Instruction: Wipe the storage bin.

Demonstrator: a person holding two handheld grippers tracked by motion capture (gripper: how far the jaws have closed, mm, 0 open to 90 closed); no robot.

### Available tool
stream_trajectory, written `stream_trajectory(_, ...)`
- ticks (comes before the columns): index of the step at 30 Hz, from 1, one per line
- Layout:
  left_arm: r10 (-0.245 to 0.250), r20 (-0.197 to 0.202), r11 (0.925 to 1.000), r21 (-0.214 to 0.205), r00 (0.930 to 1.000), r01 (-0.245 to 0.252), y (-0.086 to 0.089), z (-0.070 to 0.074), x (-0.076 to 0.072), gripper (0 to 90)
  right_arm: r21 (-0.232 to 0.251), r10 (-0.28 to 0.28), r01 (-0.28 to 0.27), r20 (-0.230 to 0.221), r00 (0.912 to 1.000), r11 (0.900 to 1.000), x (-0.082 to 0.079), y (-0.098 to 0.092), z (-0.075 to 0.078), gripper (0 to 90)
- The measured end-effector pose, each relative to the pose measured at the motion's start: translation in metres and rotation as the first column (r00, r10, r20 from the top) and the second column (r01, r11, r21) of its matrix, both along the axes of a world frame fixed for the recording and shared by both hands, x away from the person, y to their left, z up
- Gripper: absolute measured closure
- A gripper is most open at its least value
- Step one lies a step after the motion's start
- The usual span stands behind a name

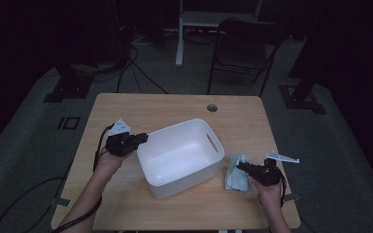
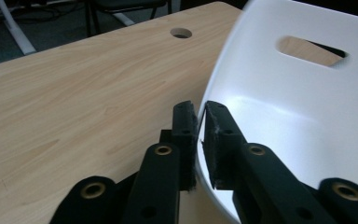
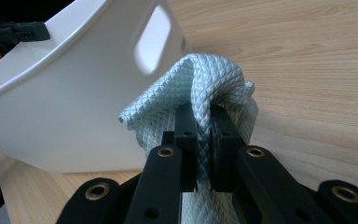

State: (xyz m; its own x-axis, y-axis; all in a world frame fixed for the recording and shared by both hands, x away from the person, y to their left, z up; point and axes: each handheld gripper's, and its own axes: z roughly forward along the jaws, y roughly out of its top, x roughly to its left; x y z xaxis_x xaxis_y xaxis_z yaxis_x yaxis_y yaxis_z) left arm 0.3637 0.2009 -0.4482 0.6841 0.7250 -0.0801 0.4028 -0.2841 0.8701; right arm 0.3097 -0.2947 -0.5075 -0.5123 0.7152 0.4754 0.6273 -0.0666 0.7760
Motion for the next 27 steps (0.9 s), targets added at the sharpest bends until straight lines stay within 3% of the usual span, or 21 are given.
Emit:
stream_trajectory(10,0.029,0.008,0.9993,0.022,0.9995,-0.029,-0.002,-0.001,-0.005,82.1,0.0,0.006,-0.006,-0.003,1.0,1.0,0.0,0.003,0.0,83.9)
stream_trajectory(17,0.033,0.002,0.9994,0.011,0.9995,-0.033,-0.003,-0.003,-0.005,83.8,0.0,0.006,-0.006,-0.004,1.0,1.0,0.0,0.002,0.0,83.9)
stream_trajectory(19,0.045,0.012,0.9986,0.027,0.9989,-0.045,-0.005,-0.003,-0.006,84.5,-0.001,0.006,-0.006,-0.001,1.0,1.0,0.0,0.002,0.0,83.9)
stream_trajectory(27,0.098,0.004,0.9951,0.015,0.9952,-0.098,-0.006,-0.003,-0.02,84.7,0.001,0.006,-0.006,0.001,1.0,1.0,0.0,0.002,0.001,83.9)
